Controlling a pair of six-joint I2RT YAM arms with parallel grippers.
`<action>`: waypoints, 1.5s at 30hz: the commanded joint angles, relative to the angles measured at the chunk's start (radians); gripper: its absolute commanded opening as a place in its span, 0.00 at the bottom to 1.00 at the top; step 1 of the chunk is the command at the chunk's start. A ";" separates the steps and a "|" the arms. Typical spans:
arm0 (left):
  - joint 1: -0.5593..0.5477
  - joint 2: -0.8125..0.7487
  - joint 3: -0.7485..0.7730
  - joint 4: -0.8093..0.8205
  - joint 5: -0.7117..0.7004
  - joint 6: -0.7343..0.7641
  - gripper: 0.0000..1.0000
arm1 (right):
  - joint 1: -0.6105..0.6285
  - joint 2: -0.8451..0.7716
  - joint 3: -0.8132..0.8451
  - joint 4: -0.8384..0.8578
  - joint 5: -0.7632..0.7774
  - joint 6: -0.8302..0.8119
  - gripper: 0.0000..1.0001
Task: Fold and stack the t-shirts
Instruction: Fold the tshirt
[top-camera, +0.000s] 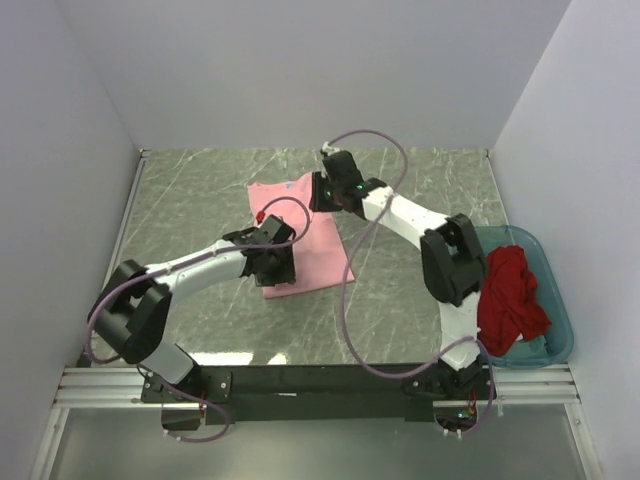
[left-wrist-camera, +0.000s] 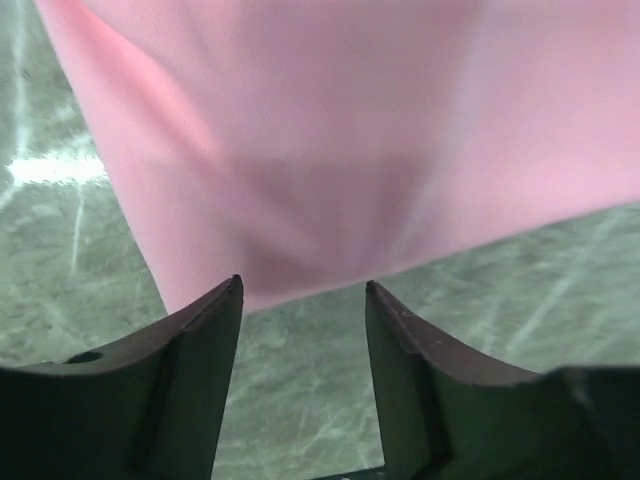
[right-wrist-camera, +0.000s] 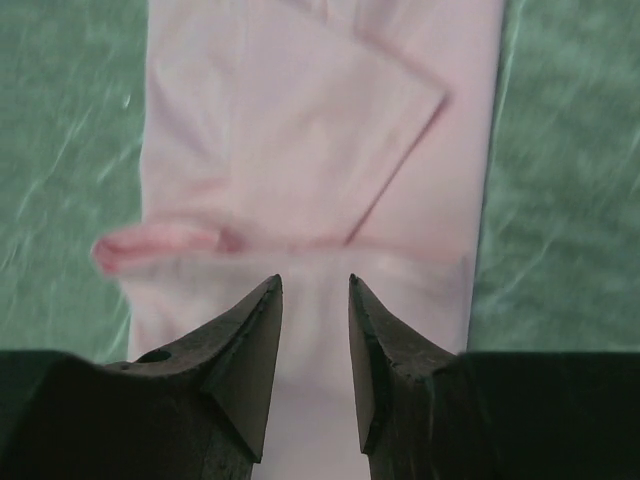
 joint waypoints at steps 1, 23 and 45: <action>0.039 -0.103 0.068 0.013 -0.019 -0.010 0.59 | -0.016 -0.186 -0.179 0.065 -0.142 0.036 0.40; 0.436 0.274 0.252 0.293 0.170 0.144 0.25 | -0.183 0.047 -0.219 0.303 -0.564 0.220 0.38; 0.510 0.063 0.149 0.269 0.202 0.094 0.50 | -0.286 -0.187 -0.494 0.414 -0.664 0.277 0.38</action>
